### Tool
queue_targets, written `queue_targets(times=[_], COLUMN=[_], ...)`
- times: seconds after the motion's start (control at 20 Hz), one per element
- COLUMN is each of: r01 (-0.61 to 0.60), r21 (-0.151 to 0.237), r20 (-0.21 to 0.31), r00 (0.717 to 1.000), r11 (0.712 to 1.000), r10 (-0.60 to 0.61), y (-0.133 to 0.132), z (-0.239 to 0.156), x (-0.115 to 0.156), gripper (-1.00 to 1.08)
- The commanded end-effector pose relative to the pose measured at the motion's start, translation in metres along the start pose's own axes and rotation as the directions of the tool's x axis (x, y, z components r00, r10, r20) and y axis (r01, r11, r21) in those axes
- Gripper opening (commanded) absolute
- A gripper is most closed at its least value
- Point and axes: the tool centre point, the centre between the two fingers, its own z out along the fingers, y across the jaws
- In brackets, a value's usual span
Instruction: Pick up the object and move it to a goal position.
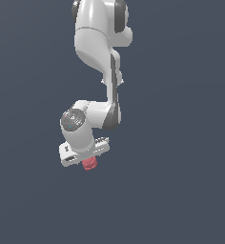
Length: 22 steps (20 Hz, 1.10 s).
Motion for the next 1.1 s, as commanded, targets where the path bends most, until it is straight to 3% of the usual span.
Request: queue_targets(times=[0.0, 0.3, 0.35, 1.05], r01=[0.001, 0.001, 0.001, -0.006], r21=[0.0, 0.0, 0.0, -0.001], r20=[0.0, 0.0, 0.0, -0.001], r00=[1.0, 1.0, 1.0, 1.0], r11=[1.0, 1.0, 1.0, 1.0], r10=[-0.001, -0.001, -0.001, 0.006], y=[0.0, 0.0008, 0.0008, -0.0014], z=[0.0115, 0.0157, 0.0157, 0.0131], x=[-0.0003, 0.0011, 0.0011, 0.0013], gripper=[1.0, 1.0, -1.0, -1.0])
